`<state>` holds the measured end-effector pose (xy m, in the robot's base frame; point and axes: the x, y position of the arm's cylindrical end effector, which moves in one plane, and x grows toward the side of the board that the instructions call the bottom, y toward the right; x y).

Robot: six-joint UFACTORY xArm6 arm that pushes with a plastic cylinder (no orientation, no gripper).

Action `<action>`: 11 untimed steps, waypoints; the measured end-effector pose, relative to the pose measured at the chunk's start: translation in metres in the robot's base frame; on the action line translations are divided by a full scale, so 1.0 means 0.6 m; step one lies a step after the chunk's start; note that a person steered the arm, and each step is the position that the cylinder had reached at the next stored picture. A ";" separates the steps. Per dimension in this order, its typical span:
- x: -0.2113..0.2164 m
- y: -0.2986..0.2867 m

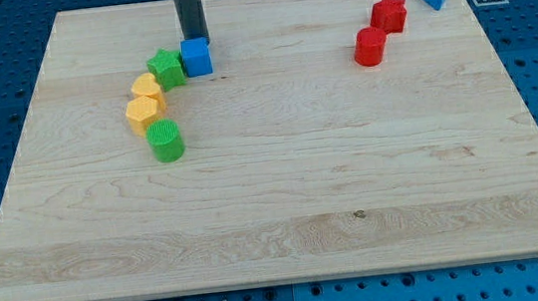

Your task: Separate the red blocks

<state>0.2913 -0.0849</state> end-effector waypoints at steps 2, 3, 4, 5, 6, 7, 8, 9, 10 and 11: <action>-0.009 0.127; -0.008 0.277; -0.008 0.362; -0.005 0.398; 0.024 0.467; 0.058 0.473; 0.075 0.404; 0.090 0.336; 0.097 0.279; 0.093 0.247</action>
